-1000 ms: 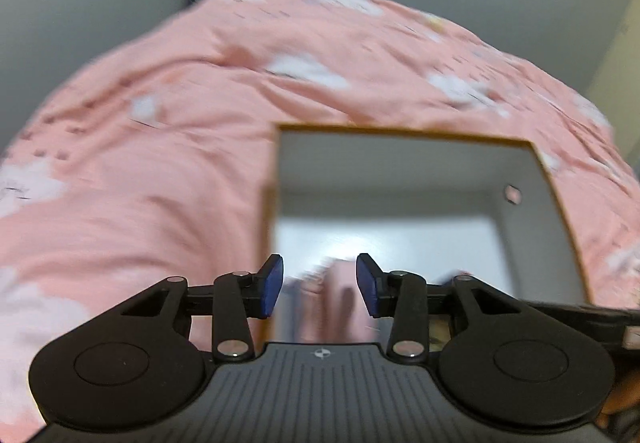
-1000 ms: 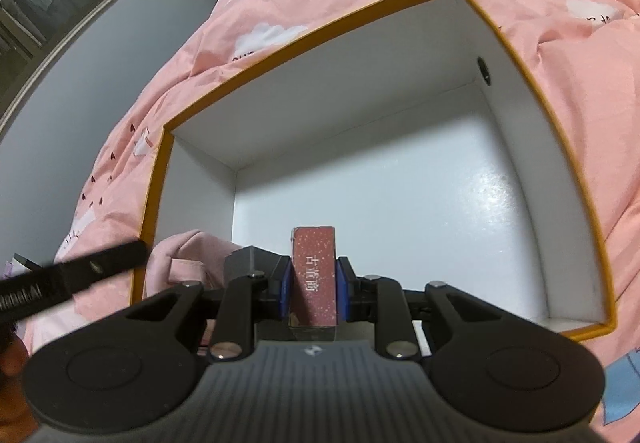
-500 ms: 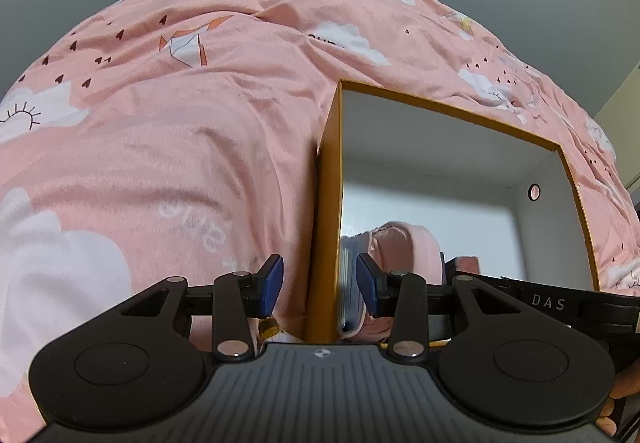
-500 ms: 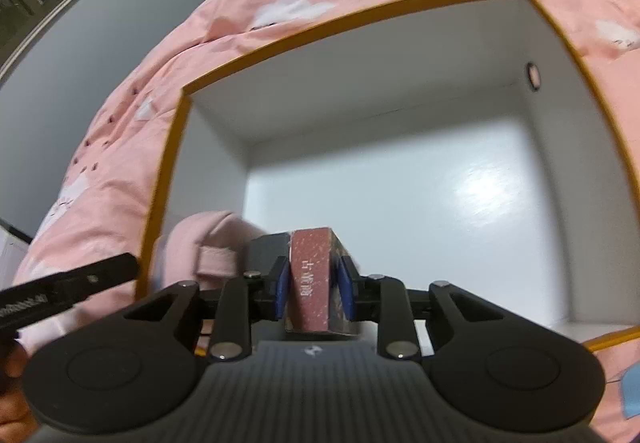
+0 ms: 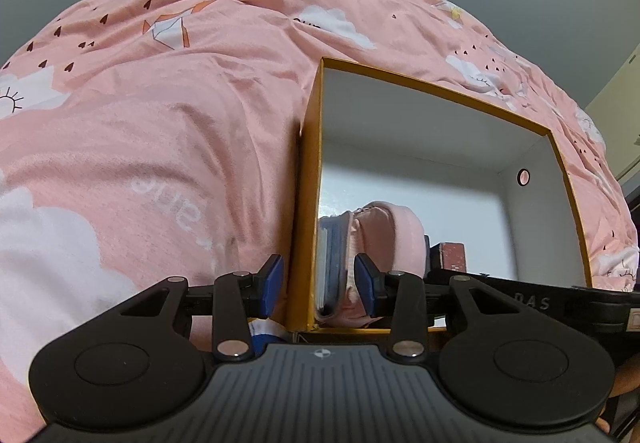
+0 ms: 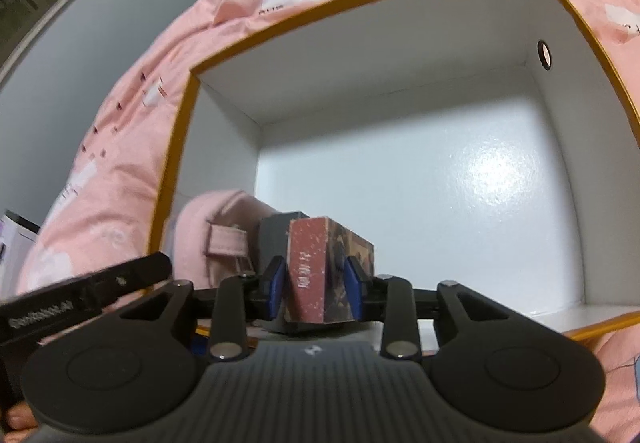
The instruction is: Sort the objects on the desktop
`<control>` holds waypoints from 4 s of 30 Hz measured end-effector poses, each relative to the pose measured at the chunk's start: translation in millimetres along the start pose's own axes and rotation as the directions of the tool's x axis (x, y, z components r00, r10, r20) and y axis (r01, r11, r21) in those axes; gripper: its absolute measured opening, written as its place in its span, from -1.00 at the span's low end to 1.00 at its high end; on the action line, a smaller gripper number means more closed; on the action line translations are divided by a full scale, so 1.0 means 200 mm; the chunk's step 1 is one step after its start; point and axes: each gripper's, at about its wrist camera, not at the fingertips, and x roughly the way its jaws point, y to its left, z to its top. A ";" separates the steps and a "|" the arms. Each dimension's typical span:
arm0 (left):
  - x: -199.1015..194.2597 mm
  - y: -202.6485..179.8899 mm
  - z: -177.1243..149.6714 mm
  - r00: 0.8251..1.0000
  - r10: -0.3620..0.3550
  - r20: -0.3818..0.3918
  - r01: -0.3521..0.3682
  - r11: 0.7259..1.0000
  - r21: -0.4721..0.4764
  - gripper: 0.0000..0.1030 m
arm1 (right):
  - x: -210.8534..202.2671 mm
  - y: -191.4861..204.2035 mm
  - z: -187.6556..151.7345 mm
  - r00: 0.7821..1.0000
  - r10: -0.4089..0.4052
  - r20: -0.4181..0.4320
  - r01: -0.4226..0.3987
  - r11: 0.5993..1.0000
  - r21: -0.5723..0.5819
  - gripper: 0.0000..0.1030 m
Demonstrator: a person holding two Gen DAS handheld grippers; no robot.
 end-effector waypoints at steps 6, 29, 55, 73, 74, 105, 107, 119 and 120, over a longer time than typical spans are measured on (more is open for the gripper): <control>-0.02 -0.01 -0.01 1.000 0.010 0.022 -0.011 1.000 0.011 -0.15 | 0.00 0.00 -0.01 1.000 -0.015 -0.003 0.015 1.000 -0.012 -0.31; -0.29 -0.12 -0.09 0.988 -0.010 0.155 -0.006 0.995 0.102 -0.15 | -0.45 0.14 -0.18 0.942 -0.016 0.335 0.091 0.974 -0.208 -0.22; -0.32 -0.12 -0.30 0.998 0.008 -0.066 0.008 0.971 0.239 -0.08 | -0.48 -0.04 -0.62 0.996 0.058 0.068 -0.055 0.997 -0.047 -0.21; -0.12 -0.11 -0.43 0.964 -0.050 -0.260 0.116 0.963 0.245 0.16 | -0.50 -0.32 -0.55 0.998 0.017 0.063 -0.024 0.994 0.111 -0.12; -0.11 -0.11 -0.43 0.962 -0.055 -0.266 0.123 0.962 0.243 0.21 | -0.48 -0.31 -0.56 0.998 0.040 0.043 -0.045 0.994 0.104 -0.12; -0.20 -0.34 -0.40 0.971 -0.198 -0.133 0.224 0.949 0.223 -0.25 | -0.32 0.07 -0.63 0.998 -0.025 -0.049 0.010 0.953 -0.303 0.15; -0.19 -0.35 -0.40 0.974 -0.182 -0.134 0.208 0.952 0.223 -0.25 | -0.30 0.06 -0.63 0.998 -0.032 -0.048 0.016 0.953 -0.303 0.12; -0.13 -0.27 -0.44 0.969 -0.164 -0.184 0.186 0.976 0.109 0.09 | -0.25 -0.06 -0.61 0.997 -0.040 -0.068 0.028 0.985 -0.170 -0.45; -0.11 -0.27 -0.45 0.964 -0.171 -0.202 0.193 0.977 0.094 0.09 | -0.25 -0.07 -0.61 0.997 -0.034 -0.069 0.022 0.987 -0.160 -0.45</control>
